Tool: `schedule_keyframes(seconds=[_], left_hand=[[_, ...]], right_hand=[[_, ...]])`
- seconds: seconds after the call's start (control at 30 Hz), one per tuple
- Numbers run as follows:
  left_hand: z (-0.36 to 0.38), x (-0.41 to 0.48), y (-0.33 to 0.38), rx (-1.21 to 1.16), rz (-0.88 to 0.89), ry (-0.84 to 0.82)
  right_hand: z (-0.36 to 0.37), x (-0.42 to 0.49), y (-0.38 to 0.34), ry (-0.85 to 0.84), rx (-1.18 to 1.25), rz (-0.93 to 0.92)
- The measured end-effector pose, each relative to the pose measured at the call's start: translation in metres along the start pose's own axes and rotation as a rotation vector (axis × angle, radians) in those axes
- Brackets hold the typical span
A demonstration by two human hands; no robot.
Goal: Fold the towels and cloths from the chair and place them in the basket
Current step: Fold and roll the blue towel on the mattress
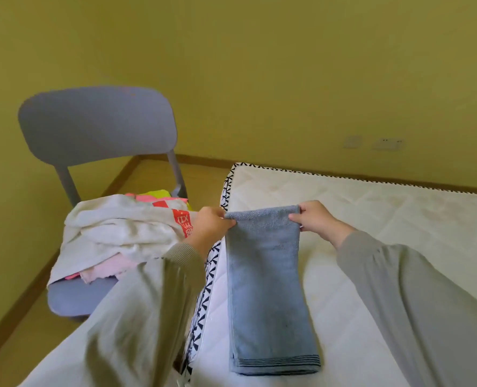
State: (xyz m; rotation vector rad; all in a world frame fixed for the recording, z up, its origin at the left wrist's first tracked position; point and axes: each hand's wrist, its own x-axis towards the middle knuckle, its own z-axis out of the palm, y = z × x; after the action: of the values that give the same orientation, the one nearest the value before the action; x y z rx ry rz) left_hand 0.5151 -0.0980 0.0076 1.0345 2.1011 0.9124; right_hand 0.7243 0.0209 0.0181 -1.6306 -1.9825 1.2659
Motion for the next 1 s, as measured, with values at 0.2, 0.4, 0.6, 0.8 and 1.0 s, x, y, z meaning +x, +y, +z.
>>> schedule_keyframes(seconds=[0.2, 0.4, 0.6, 0.8, 1.0], left_hand=[[0.035, 0.047, -0.032, 0.009, -0.079, 0.018], [0.054, 0.074, -0.04, -0.495, -0.464, -0.284], [0.067, 0.085, -0.051, -0.595, -0.464, -0.193], [0.059, 0.082, -0.057, -0.772, -0.554, -0.204], [0.06, 0.067, -0.061, -0.787, -0.517, -0.11]], right_hand=[[0.034, 0.055, 0.03, 0.079, -0.263, 0.015], [0.055, 0.076, 0.034, -0.153, 0.017, 0.279], [0.063, 0.088, 0.055, -0.171, 0.175, 0.352], [0.05, 0.08, 0.057, -0.254, 0.497, 0.422], [0.048, 0.072, 0.065, -0.157, 0.561, 0.393]])
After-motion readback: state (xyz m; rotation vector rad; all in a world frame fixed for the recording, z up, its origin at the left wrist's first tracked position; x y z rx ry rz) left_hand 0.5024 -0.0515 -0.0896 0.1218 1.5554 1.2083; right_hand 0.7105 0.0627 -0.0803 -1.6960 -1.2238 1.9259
